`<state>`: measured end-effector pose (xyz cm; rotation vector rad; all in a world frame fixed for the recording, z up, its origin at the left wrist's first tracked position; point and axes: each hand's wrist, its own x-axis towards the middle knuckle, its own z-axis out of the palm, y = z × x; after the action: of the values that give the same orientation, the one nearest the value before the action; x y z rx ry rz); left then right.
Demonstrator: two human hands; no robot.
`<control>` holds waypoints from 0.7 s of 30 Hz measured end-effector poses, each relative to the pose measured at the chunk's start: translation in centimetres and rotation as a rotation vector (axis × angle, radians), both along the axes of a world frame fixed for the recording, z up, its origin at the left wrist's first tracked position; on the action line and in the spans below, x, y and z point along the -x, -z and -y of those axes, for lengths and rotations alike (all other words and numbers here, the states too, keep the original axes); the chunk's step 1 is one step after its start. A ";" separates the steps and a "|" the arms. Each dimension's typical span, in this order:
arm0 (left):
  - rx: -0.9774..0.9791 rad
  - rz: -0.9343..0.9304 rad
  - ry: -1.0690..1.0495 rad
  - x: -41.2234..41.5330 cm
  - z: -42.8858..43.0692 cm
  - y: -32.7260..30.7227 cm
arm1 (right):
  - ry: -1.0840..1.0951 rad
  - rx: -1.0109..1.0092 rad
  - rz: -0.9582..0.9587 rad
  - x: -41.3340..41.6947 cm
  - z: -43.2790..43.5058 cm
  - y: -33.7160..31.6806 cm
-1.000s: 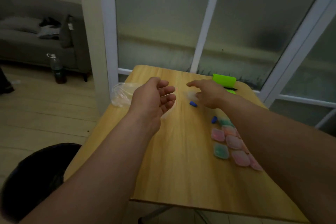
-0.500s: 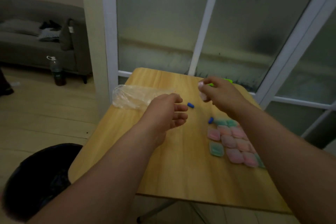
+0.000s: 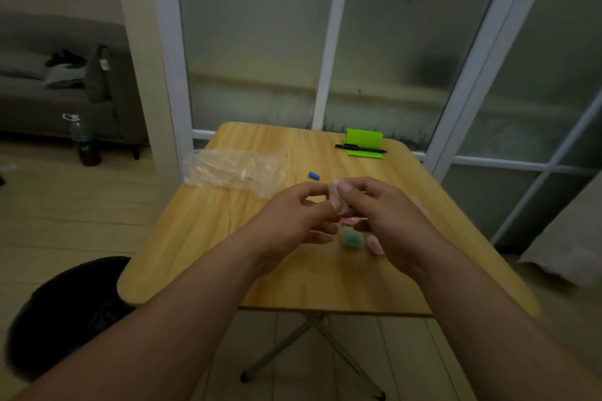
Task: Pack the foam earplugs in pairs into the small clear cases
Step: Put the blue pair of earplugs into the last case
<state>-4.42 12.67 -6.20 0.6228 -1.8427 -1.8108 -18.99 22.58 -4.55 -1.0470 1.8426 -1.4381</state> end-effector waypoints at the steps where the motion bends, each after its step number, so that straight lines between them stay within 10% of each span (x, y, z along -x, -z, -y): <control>1: 0.045 -0.006 -0.015 0.0 0.1 0.1 | -0.001 0.002 0.041 0.0 -0.1 0.1; 11: 0.617 0.109 -0.126 -0.1 1.0 1.6 | -0.067 -0.127 0.304 0.3 -0.4 0.2; 21: -0.095 -0.071 -0.171 0.7 0.2 1.6 | -0.057 0.071 0.159 -0.1 1.0 3.0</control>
<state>-5.08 12.45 -7.81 0.7186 -1.6138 -1.7906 -18.90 21.53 -7.51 -0.9805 1.6486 -1.5168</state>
